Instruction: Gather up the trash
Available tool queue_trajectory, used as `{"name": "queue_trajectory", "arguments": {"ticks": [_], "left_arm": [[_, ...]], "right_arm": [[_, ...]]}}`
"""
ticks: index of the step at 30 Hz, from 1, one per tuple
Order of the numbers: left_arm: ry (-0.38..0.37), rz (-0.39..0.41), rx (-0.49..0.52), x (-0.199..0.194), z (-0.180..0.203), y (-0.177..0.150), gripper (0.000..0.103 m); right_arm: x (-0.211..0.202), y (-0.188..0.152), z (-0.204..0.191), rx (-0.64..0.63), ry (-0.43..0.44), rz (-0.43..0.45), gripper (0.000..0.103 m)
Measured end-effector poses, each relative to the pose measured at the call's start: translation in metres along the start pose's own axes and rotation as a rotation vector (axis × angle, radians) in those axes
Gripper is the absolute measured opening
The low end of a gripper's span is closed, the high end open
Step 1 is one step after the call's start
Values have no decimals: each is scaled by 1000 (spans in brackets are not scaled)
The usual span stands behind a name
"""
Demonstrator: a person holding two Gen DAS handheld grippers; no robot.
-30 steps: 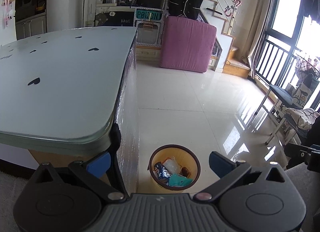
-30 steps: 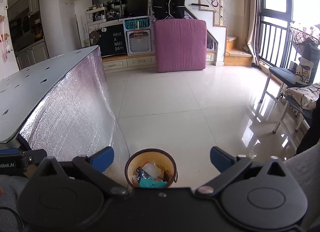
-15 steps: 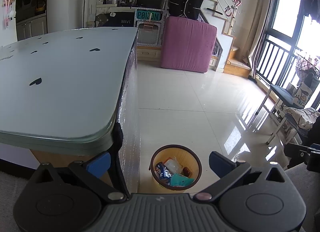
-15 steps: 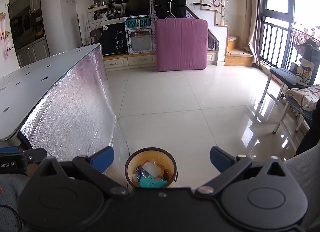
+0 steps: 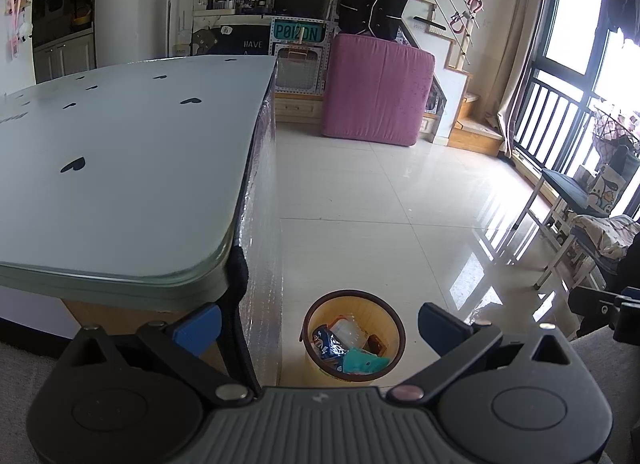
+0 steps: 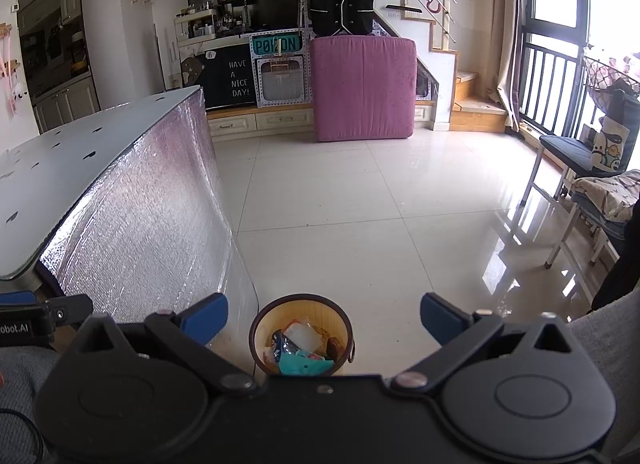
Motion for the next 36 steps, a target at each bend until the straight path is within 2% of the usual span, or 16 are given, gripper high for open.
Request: {"name": "queue_trajectory", "arguments": {"ticks": [36], "left_arm": [[9, 6, 4, -1, -3, 3, 103]], "right_arm": [[0, 0, 0, -1, 1, 2, 103]]}}
Point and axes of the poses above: each gripper's, at about its wrist camera, not at the fingertips, and x roughly the way its jaws point, z to its right, y to its top, the point moved 3 cm from there along x, roughly the way its jaws point, and after that the axes turned 6 degrees about z, right-handed, at the moved point
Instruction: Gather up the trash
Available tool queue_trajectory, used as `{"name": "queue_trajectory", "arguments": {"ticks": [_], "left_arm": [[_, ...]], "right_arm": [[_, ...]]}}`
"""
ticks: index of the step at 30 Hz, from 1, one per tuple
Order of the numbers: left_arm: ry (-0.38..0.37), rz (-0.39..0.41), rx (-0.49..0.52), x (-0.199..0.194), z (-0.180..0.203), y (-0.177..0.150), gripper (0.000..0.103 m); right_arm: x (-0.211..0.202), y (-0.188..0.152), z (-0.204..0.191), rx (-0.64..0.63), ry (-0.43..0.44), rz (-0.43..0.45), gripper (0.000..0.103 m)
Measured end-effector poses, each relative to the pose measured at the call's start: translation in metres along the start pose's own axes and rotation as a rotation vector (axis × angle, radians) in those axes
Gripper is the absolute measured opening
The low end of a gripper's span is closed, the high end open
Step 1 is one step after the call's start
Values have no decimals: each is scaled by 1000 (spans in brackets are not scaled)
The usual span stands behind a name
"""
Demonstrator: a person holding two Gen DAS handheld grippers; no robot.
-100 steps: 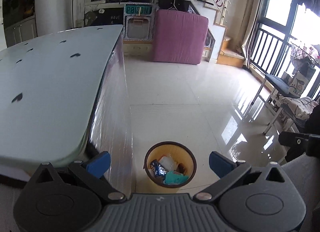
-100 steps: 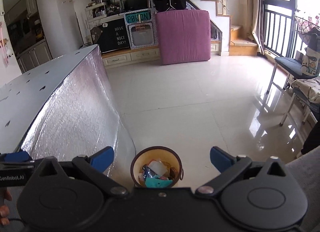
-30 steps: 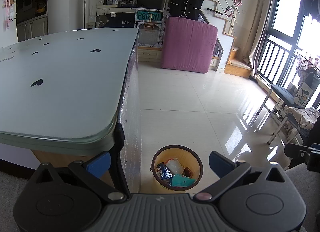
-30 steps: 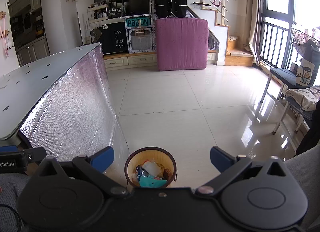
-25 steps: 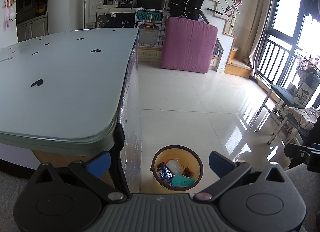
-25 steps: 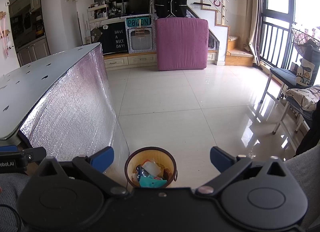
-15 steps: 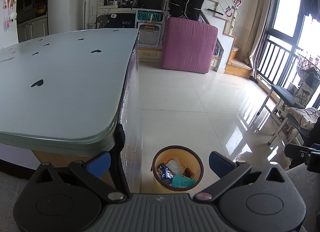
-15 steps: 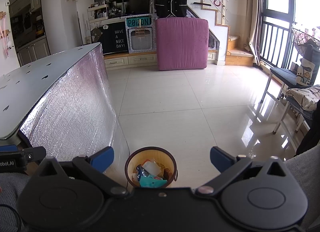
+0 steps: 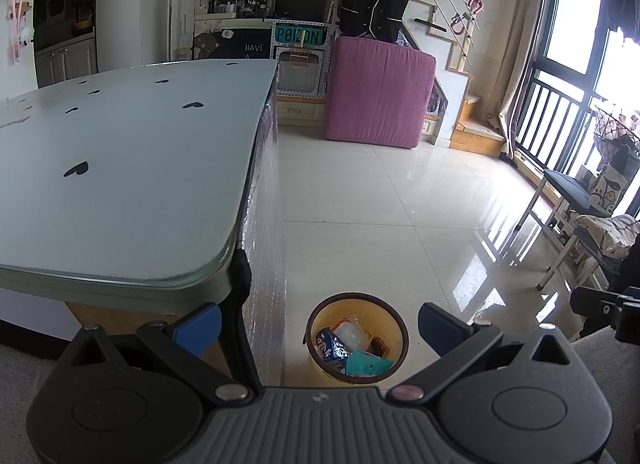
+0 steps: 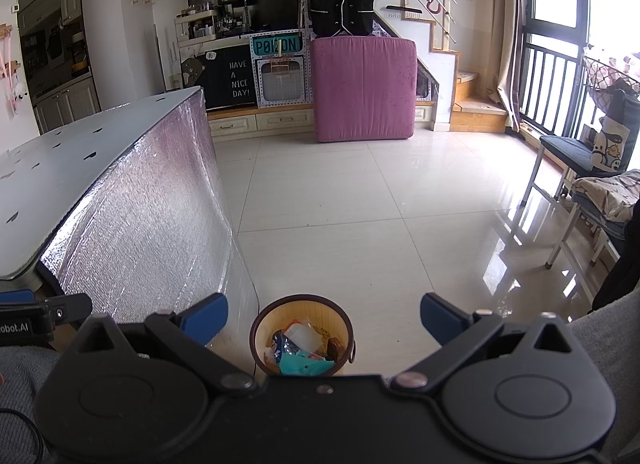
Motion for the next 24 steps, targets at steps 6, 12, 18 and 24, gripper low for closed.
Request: {"name": "queue_trajectory", "arguments": {"ticks": [6, 12, 18, 24], "left_arm": [[1, 3, 2, 0, -3, 3, 103], [1, 5, 4, 0, -4, 5, 103], [0, 6, 6, 1, -7, 8, 103], [-2, 10, 8, 2, -7, 9, 103]], "right_arm": [[0, 0, 0, 0, 0, 0, 103], [0, 0, 0, 0, 0, 0, 103], [0, 0, 0, 0, 0, 0, 103], [0, 0, 0, 1, 0, 0, 103]]}}
Point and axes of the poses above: each gripper's, at about its wrist camera, not at the fingertips, and x roughly the way its jaws point, z to its right, y to its top, the point moved 3 cm from there along x, roughly the way its jaws point, and after that the axes turned 6 degrees about z, right-handed, at the moved point
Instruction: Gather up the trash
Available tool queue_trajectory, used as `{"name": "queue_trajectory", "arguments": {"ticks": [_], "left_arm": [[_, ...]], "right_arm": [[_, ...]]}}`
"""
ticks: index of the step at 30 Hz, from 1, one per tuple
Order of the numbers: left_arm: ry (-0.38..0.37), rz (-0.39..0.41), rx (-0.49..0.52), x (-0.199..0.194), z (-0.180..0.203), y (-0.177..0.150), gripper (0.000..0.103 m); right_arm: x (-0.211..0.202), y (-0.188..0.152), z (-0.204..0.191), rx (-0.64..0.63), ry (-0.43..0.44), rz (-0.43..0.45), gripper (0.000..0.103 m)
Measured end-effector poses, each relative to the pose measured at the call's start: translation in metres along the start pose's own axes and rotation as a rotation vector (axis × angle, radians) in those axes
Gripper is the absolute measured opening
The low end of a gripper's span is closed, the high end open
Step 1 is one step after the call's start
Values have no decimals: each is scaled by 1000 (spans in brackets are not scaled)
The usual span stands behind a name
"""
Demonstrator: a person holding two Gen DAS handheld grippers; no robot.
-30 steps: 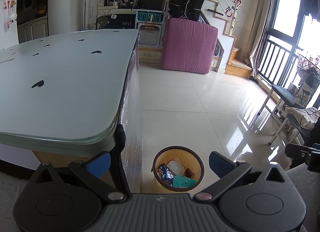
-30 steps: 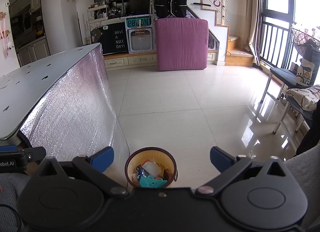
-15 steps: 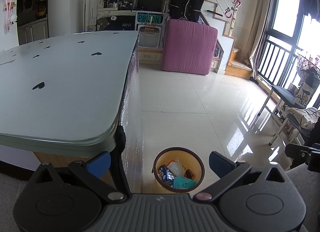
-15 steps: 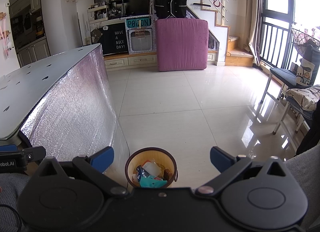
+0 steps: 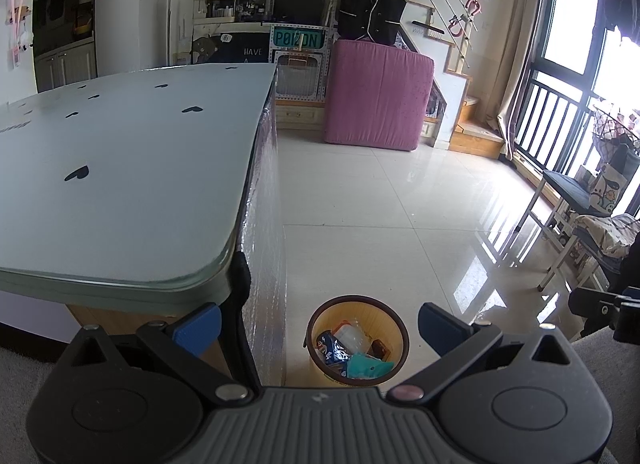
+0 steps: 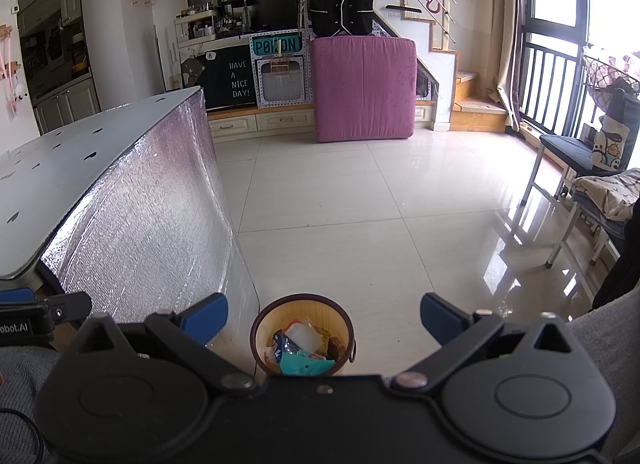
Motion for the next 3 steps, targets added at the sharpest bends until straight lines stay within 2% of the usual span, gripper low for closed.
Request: {"name": "queue_trajectory", "arguments": {"ticks": [3], "left_arm": [[4, 1, 3, 1, 0, 1, 103]], "right_arm": [[0, 0, 0, 0, 0, 0, 103]]}}
Point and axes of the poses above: each gripper's, at about its wrist camera, not at the fingertips, and x roughly the way its jaws point, z to its right, y to its top, the point moved 3 cm from there along x, roughly the way its jaws point, and after that the axes turned 6 degrees about z, right-handed, at the moved point
